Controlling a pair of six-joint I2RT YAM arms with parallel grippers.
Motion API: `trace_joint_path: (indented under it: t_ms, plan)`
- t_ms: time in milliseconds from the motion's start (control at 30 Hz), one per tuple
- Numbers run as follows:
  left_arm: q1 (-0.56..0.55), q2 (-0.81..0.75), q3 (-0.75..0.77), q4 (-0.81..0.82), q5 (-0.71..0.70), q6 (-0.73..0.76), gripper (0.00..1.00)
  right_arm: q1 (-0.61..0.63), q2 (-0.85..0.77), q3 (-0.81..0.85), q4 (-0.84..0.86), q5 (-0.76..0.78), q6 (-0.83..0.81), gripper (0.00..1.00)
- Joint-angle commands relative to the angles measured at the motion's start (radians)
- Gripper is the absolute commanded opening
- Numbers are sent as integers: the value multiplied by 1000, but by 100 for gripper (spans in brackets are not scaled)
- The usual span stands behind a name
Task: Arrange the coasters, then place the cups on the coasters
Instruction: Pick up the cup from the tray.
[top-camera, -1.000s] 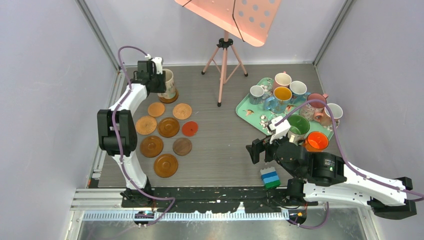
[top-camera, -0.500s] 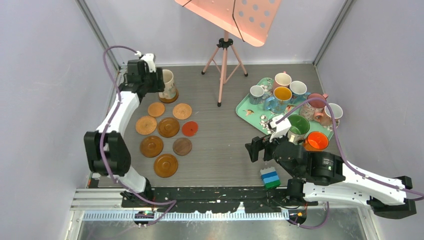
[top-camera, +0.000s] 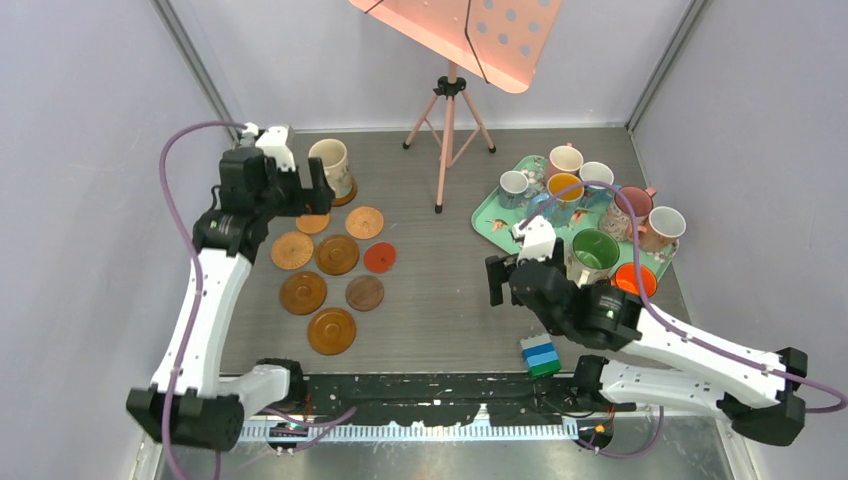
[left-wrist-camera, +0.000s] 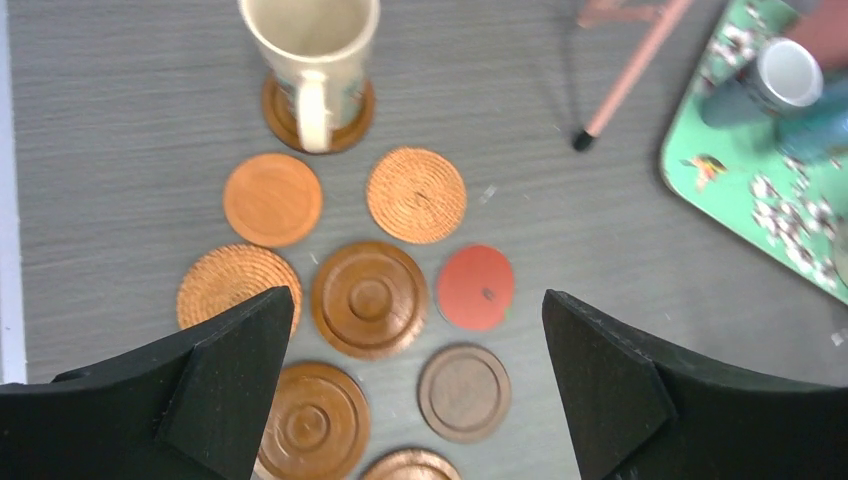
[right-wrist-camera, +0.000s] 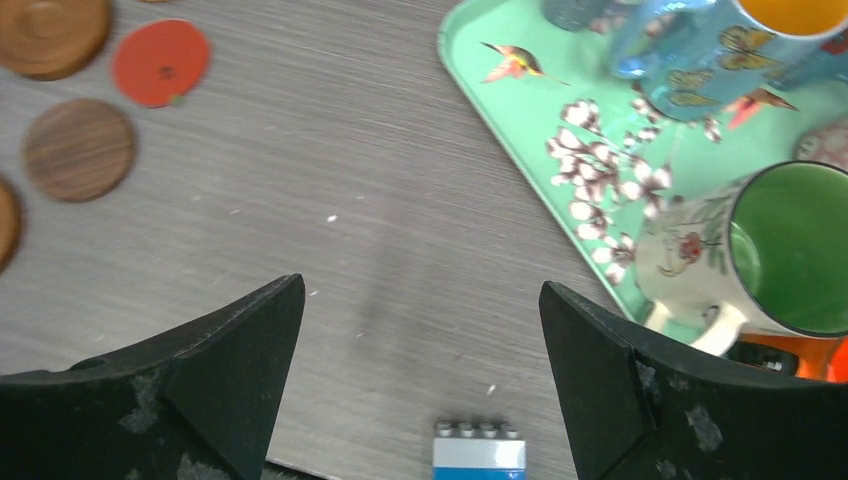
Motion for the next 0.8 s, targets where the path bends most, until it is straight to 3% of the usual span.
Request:
trace_joint_path:
  t_ms: [0, 167, 333, 467, 567, 767]
  plan:
    - [-75, -156, -75, -97, 15, -20, 99, -164, 67, 53, 40, -79, -88, 96]
    - [-107, -313, -201, -148, 37, -28, 99, -352, 153, 47, 146, -167, -182, 96]
    - [-108, -489, -339, -159, -30, -2, 99, -503, 274, 54, 350, -228, -276, 69]
    - [-118, -630, -437, -107, -50, -7, 99, -559, 428, 114, 465, -282, -421, 59]
    - [-118, -721, -513, -63, -76, -24, 99, -603, 585, 223, 459, -318, -504, 53]
    - [-138, -764, -546, -62, -84, -31, 99, -622, 776, 338, 502, -298, -615, 52]
